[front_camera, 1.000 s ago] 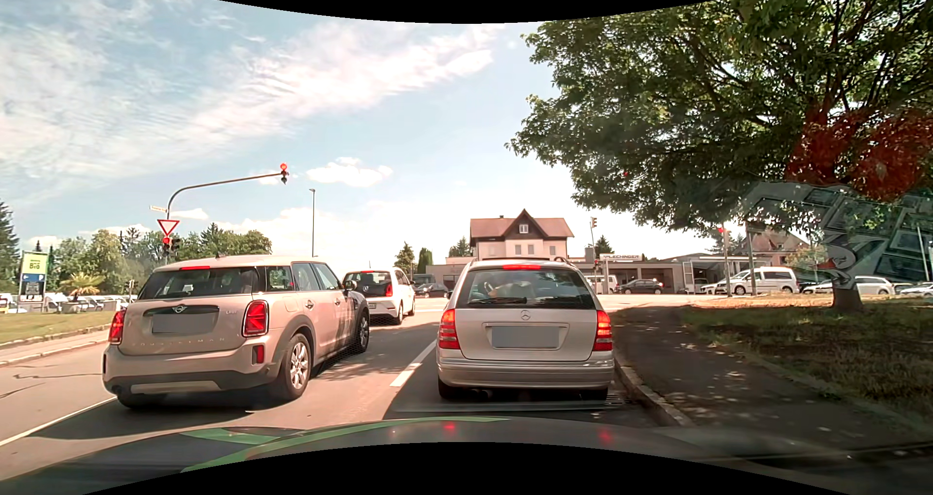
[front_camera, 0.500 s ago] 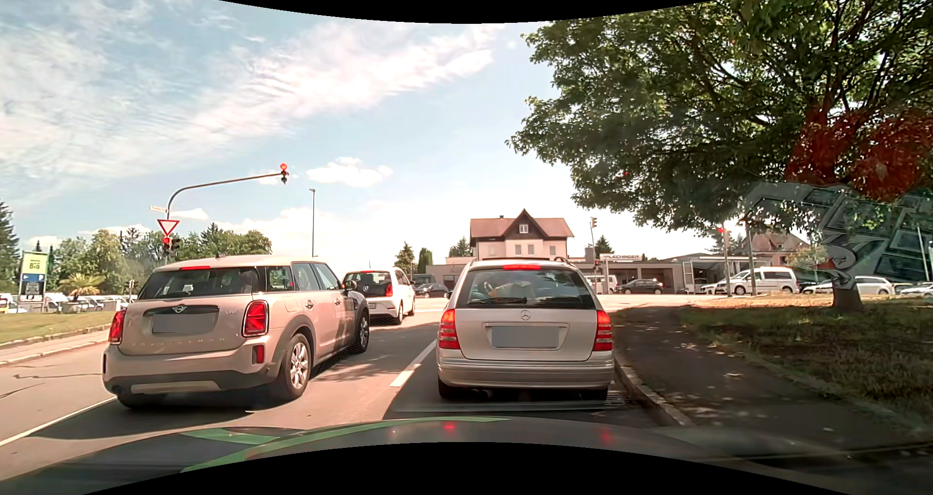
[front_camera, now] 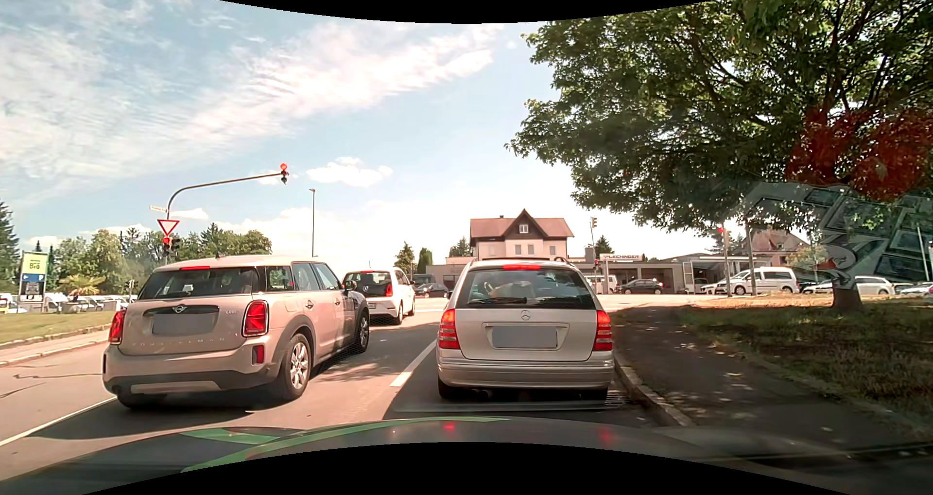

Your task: Follow the waypoints while adhering to traffic rules and regulations

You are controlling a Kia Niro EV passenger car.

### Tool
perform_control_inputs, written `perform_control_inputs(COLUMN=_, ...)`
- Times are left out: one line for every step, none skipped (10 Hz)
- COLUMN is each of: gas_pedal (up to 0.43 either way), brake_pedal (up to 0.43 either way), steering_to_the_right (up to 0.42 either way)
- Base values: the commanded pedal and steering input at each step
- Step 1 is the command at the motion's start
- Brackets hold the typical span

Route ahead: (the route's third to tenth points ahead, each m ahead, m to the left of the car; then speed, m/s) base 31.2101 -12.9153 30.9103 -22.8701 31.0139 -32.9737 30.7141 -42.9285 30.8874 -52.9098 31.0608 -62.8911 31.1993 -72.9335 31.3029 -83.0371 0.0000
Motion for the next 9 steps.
perform_control_inputs(gas_pedal=0.000, brake_pedal=0.287, steering_to_the_right=0.080)
perform_control_inputs(gas_pedal=0.000, brake_pedal=0.287, steering_to_the_right=0.081)
perform_control_inputs(gas_pedal=0.000, brake_pedal=0.287, steering_to_the_right=0.081)
perform_control_inputs(gas_pedal=0.000, brake_pedal=0.287, steering_to_the_right=0.080)
perform_control_inputs(gas_pedal=0.000, brake_pedal=0.287, steering_to_the_right=0.080)
perform_control_inputs(gas_pedal=0.000, brake_pedal=0.287, steering_to_the_right=0.080)
perform_control_inputs(gas_pedal=0.000, brake_pedal=0.287, steering_to_the_right=0.081)
perform_control_inputs(gas_pedal=0.000, brake_pedal=0.287, steering_to_the_right=0.080)
perform_control_inputs(gas_pedal=0.000, brake_pedal=0.287, steering_to_the_right=0.081)
